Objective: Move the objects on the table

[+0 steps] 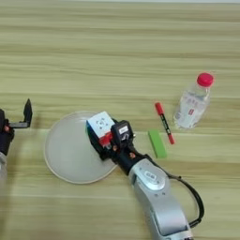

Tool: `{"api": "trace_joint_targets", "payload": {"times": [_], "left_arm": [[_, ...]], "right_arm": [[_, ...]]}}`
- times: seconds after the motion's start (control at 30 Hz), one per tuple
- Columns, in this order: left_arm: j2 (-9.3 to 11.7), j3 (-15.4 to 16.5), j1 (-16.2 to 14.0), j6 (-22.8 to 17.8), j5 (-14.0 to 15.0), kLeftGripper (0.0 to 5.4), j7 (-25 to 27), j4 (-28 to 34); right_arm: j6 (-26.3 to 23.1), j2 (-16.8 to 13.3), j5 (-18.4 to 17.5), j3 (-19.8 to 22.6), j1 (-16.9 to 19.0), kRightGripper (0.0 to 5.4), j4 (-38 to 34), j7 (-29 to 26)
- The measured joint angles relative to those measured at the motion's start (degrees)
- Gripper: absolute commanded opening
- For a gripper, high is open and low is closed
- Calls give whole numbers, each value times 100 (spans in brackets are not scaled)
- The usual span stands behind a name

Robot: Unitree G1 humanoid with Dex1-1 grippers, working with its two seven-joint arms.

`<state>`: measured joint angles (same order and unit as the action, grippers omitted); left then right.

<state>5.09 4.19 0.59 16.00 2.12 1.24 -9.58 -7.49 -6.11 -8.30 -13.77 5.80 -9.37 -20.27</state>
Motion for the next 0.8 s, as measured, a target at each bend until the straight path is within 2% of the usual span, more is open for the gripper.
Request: {"api": "trace_joint_targets", "payload": {"times": [0.7,0.73,0.8], "left_arm": [[-5,-6,-2,-1,-7,540,-8,4],[-5,-6,-2,-1,-7,540,-8,4],[-5,-6,-2,-1,-7,540,-8,5]], "right_arm": [[7,172,168,-322,-20,332,329,8],[11,177,192,-330,-24,361,334,8],[19,182,220,-336,-27,385,339,9]]}}
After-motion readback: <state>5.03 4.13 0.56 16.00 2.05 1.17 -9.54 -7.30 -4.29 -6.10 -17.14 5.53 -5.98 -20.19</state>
